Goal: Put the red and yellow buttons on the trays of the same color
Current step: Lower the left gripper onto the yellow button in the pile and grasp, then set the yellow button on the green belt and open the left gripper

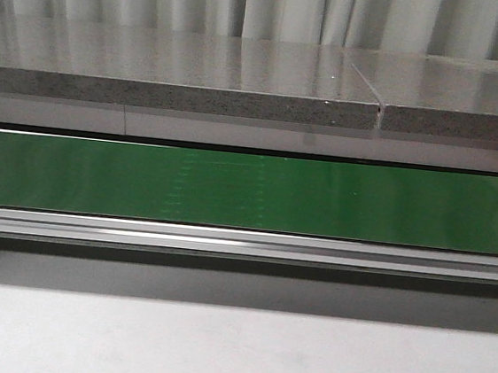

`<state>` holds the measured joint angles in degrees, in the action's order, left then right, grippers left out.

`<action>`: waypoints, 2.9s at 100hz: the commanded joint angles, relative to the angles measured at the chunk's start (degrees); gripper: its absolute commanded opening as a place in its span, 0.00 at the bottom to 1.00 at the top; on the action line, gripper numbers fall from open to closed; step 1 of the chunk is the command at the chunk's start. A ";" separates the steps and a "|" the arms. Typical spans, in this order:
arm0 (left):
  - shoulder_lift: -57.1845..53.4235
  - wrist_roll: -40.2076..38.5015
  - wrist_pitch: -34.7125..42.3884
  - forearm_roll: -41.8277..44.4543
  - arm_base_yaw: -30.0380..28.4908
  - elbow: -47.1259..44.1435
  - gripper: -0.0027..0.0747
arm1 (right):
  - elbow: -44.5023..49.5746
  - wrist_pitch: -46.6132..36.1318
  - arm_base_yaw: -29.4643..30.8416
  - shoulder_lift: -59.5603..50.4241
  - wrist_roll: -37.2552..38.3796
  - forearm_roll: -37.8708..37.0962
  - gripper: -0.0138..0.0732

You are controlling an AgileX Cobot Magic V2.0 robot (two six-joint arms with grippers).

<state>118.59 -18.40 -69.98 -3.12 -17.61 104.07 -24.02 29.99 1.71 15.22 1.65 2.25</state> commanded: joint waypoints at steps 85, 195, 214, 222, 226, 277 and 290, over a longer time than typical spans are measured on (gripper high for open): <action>2.11 -0.24 1.54 -0.97 -0.24 3.58 0.43 | -1.44 -4.11 -0.25 0.50 0.04 -0.47 0.08; -23.40 13.29 2.29 2.64 2.59 -5.03 0.21 | -1.44 -4.11 -0.25 0.50 0.04 -0.47 0.08; -27.59 13.40 4.98 1.89 5.12 -12.74 0.21 | -1.44 -4.11 -0.25 0.50 0.04 -0.47 0.08; -27.89 13.40 5.18 1.89 6.92 -15.14 0.21 | -1.44 -4.11 -0.25 0.50 0.04 -0.47 0.08; -27.89 13.40 5.34 1.75 7.84 -16.22 0.21 | -1.44 -4.11 -0.25 0.50 0.04 -0.47 0.08; -25.19 13.40 5.66 1.50 10.82 -22.90 0.21 | -1.44 -4.11 -0.25 0.50 0.04 -0.47 0.08; -23.82 13.40 5.24 1.50 10.82 -22.90 0.22 | -1.44 -4.11 -0.25 0.50 0.04 -0.47 0.08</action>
<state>96.37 -4.86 -65.50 -1.02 -7.07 79.89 -24.02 29.99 1.71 15.22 1.65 2.22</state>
